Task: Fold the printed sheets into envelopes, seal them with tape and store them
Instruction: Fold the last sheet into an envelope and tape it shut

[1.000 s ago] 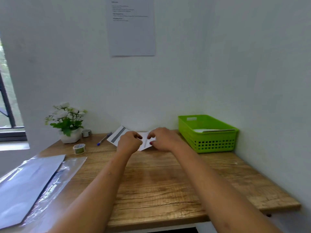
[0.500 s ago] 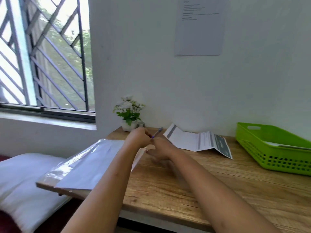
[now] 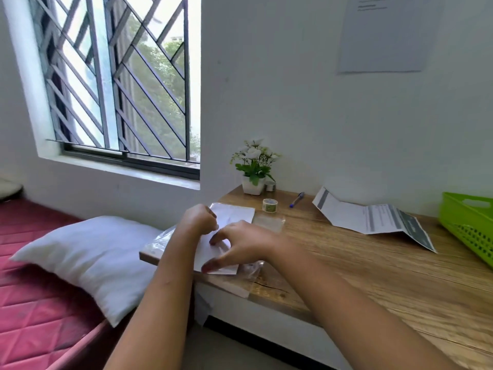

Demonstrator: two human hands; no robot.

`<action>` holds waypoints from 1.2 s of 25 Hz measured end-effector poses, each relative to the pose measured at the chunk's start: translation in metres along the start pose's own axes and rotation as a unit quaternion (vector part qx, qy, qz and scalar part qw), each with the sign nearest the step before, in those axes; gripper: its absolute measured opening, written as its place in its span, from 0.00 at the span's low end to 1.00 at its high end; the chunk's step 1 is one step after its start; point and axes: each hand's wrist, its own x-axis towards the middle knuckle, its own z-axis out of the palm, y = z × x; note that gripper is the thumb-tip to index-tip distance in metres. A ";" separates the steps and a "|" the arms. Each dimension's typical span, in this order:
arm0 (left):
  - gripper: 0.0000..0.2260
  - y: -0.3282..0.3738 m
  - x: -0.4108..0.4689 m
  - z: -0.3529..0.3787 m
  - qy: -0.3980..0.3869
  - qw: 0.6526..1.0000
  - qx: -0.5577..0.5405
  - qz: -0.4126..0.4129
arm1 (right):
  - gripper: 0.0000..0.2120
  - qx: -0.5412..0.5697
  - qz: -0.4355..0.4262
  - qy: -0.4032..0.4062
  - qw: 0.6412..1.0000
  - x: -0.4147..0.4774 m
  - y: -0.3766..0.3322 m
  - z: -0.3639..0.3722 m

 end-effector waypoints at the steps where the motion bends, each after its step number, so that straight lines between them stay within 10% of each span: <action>1: 0.15 -0.001 0.001 0.002 0.006 1.000 -0.006 -0.002 | 0.35 -0.010 0.008 0.000 1.000 -0.002 -0.005 0.001; 9: 0.12 -0.001 -0.007 -0.010 0.006 0.986 -0.167 -0.007 | 0.15 -0.031 -0.028 0.073 0.996 -0.011 -0.007 0.003; 13: 0.15 0.016 -0.032 -0.032 0.255 0.921 -0.292 0.033 | 0.12 0.033 -0.016 0.189 0.981 -0.020 0.010 -0.002; 16: 0.15 0.042 -0.049 -0.033 0.367 0.844 -0.371 0.122 | 0.10 0.262 0.036 0.335 0.904 -0.032 0.023 -0.024; 22: 0.31 0.101 -0.055 0.014 0.165 0.925 -0.110 0.325 | 0.21 0.647 0.072 0.385 0.654 -0.086 0.067 -0.054; 30: 0.51 0.150 -0.063 0.094 -0.209 0.892 0.159 0.369 | 0.36 0.600 0.279 0.313 0.681 -0.144 0.131 -0.027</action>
